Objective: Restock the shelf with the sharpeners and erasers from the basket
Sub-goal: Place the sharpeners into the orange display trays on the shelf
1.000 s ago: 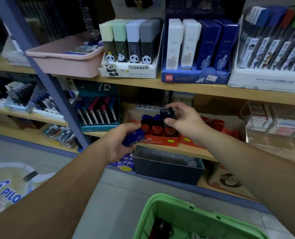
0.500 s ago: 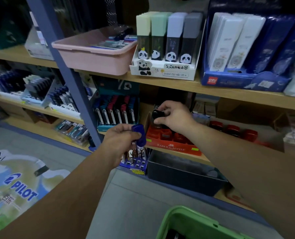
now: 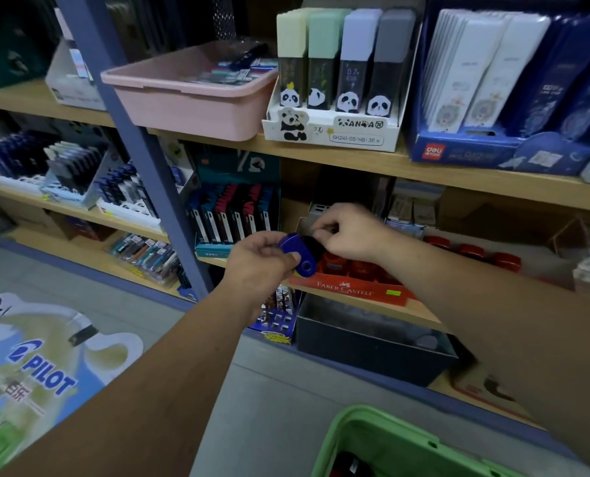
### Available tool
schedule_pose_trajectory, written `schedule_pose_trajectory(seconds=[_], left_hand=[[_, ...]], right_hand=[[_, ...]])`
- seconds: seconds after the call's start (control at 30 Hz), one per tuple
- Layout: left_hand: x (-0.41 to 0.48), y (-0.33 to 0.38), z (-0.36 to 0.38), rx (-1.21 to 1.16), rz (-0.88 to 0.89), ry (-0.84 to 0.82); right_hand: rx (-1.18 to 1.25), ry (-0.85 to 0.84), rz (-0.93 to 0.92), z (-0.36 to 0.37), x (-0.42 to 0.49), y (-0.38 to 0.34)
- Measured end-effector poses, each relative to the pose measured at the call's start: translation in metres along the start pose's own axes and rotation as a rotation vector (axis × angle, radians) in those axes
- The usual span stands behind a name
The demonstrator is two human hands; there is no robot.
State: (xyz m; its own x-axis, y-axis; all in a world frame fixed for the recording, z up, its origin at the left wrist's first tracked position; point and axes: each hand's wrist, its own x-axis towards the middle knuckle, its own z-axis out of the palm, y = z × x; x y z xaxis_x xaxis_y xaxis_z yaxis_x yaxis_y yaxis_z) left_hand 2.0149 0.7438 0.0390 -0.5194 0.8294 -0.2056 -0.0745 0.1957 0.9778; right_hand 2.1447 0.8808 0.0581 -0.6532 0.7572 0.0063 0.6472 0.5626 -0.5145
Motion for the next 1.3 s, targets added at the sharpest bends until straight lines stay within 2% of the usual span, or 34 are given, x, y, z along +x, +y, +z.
schedule_pose_trajectory(seconds=[0.07, 0.17, 0.3, 0.37, 0.47, 0.57, 0.67, 0.8, 0.9, 1.0, 1.2, 1.3], left_hand=[[-0.005, 0.006, 0.008, 0.018, 0.02, -0.044], [-0.013, 0.014, 0.027, 0.0, 0.047, -0.077], [-0.024, 0.017, 0.058, 0.017, 0.122, -0.132], [-0.031, 0.017, 0.076, 0.052, 0.149, -0.184], [-0.04, 0.013, 0.105, 0.159, 0.146, -0.288], [-0.044, 0.003, 0.122, 0.314, 0.152, -0.376], [-0.043, -0.004, 0.133, 0.401, 0.121, -0.417], [-0.038, -0.016, 0.143, 0.524, 0.152, -0.438], [-0.039, -0.022, 0.147, 0.554, 0.155, -0.449], [-0.039, -0.026, 0.148, 0.578, 0.172, -0.458], [-0.05, -0.022, 0.135, 0.629, 0.226, -0.493], [-0.061, -0.015, 0.125, 0.737, 0.349, -0.446]], right_hand=[[0.146, 0.02, -0.049, -0.015, -0.015, 0.0], [0.429, -0.115, -0.027, -0.034, -0.048, 0.001], [0.554, -0.14, 0.05, -0.06, -0.086, 0.024], [0.584, -0.051, 0.123, -0.073, -0.1, 0.039], [0.586, 0.207, 0.276, -0.093, -0.122, 0.073], [0.455, 0.444, 0.388, -0.11, -0.145, 0.107], [0.409, 0.452, 0.385, -0.114, -0.159, 0.132], [0.502, 0.378, 0.338, -0.108, -0.162, 0.146], [0.349, 0.277, 0.288, -0.096, -0.159, 0.142], [0.236, 0.179, 0.318, -0.086, -0.157, 0.141], [-0.085, 0.121, 0.293, -0.079, -0.165, 0.14], [-0.394, 0.194, 0.142, -0.083, -0.178, 0.124]])
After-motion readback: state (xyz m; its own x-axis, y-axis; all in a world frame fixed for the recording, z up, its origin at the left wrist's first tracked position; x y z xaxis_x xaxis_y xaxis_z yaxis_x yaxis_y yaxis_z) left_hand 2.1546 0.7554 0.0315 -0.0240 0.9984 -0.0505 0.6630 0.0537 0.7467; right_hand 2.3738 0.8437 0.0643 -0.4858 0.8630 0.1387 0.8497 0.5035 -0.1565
